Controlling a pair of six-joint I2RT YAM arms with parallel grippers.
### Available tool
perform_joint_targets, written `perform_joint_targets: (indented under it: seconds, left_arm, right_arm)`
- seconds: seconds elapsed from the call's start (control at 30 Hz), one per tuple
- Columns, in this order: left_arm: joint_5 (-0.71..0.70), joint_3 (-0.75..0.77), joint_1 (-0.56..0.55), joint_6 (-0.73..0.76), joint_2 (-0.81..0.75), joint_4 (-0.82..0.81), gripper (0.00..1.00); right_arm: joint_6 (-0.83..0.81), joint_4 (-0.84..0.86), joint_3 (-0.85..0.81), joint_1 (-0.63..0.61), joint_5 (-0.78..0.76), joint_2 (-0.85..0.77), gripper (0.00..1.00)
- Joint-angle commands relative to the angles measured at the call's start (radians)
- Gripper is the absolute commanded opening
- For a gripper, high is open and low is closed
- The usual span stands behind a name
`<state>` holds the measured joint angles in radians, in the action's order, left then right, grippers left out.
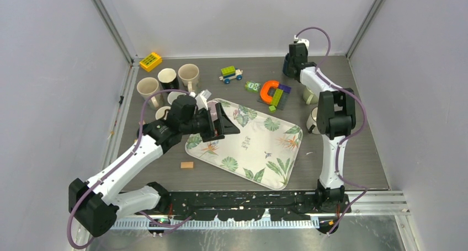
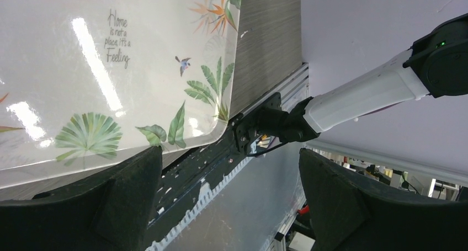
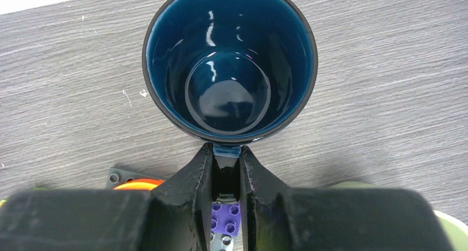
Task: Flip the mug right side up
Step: Place the cup at the corner of the board.
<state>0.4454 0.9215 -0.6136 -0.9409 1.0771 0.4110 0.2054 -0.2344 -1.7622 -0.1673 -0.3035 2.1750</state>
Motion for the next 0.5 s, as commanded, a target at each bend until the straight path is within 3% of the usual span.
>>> perform_joint_targets:
  seconds: [0.0,0.47]
  left_arm:
    - [-0.001,0.02,0.003,0.019,-0.023,0.006,0.95]
    - [-0.033,0.015,0.004,0.014,-0.048,0.039,0.95]
  right_arm:
    - [-0.037,0.082,-0.057,-0.002,-0.028,-0.009,0.13]
    - [-0.085,0.067,-0.029,-0.002,-0.026,-0.022,0.22]
